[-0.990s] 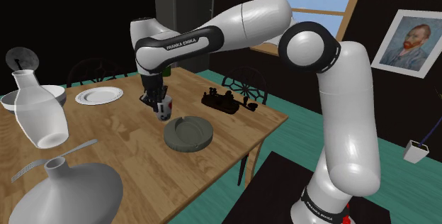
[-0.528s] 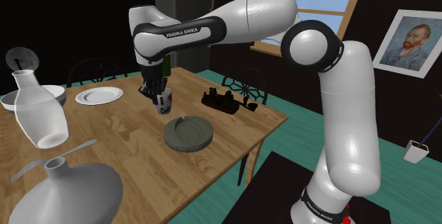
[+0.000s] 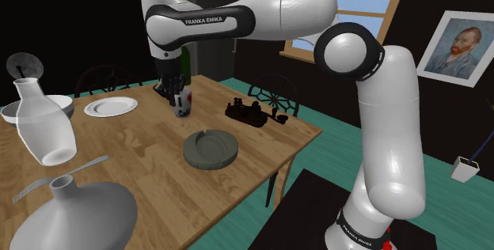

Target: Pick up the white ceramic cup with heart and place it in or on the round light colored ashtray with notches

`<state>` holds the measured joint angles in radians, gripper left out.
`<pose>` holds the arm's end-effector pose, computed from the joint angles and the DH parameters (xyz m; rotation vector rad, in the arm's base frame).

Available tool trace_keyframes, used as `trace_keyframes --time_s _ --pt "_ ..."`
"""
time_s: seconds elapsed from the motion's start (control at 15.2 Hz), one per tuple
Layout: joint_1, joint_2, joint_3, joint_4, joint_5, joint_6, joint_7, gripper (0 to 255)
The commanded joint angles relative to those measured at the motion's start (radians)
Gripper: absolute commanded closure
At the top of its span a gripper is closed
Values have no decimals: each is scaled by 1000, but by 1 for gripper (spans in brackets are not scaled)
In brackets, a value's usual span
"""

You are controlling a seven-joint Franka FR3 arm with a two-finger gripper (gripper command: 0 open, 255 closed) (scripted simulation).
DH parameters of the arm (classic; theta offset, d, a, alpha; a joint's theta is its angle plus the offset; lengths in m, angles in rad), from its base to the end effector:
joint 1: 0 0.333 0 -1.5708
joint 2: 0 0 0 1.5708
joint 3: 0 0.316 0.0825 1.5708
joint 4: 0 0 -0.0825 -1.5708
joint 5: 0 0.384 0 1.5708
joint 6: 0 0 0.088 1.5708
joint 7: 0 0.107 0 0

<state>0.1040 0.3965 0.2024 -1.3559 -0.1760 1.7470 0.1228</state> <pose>0.6570 0.1666 0.5015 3.0334 0.3026 0.0346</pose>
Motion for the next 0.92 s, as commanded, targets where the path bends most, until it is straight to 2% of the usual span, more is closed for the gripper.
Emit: trace_keyframes --time_s 0.0,0.07,0.4,0.86 --pt "3 3 1 31 0 -28 -1 255" --pt "4 4 1 45 0 -41 -2 255" --pt "-11 -225 17 -254 41 31 15 255" --pt "-4 -508 30 -561 104 61 26 255"
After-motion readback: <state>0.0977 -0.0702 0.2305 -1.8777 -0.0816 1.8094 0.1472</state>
